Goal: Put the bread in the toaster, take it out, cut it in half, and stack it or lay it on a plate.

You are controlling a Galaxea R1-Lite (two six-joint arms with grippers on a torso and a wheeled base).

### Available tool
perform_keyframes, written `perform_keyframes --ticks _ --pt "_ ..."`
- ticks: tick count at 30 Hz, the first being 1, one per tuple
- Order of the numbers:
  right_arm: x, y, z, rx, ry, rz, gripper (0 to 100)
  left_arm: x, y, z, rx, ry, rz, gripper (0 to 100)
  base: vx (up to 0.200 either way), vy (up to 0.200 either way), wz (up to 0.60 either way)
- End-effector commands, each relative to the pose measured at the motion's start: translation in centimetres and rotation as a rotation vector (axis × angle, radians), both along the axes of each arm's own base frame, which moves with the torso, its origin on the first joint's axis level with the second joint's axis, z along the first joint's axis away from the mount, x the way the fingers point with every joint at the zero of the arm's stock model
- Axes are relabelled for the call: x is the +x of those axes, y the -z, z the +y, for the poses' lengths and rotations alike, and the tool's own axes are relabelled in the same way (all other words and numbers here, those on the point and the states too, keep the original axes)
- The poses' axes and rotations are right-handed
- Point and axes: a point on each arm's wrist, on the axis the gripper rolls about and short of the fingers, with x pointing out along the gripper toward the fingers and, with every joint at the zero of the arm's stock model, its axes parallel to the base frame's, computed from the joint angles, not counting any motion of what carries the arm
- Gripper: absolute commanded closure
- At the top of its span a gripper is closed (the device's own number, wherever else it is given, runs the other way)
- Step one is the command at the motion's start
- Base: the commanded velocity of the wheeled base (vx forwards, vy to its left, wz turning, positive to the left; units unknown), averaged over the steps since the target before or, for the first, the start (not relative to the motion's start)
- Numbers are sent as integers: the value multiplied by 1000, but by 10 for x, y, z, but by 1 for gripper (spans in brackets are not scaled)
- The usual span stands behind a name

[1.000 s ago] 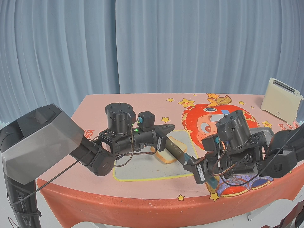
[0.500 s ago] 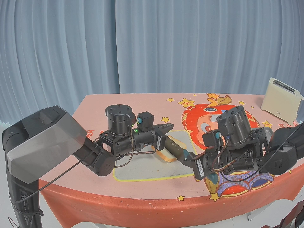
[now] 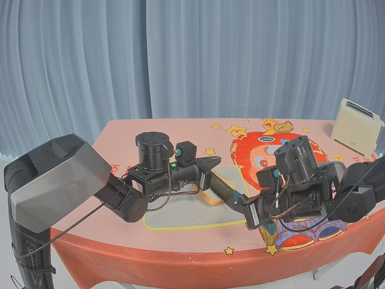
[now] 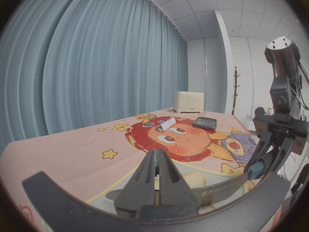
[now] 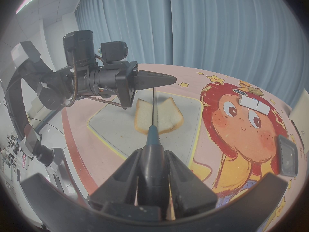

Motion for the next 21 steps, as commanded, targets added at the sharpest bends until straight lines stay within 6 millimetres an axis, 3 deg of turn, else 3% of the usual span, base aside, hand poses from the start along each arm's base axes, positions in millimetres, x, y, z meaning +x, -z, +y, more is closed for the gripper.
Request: perform_keyframes --ticks 1,7,21 --pt "1 7 1 -16 1 19 100 3 -13 -3 -23 0 -32 100 0 0 0" --pt "1 3 0 -7 2 11 100 2 -16 -2 -20 -3 -9 100 0 0 0" --pt "1 -10 0 37 5 -32 100 7 1 4 5 -21 27 100 0 0 0"
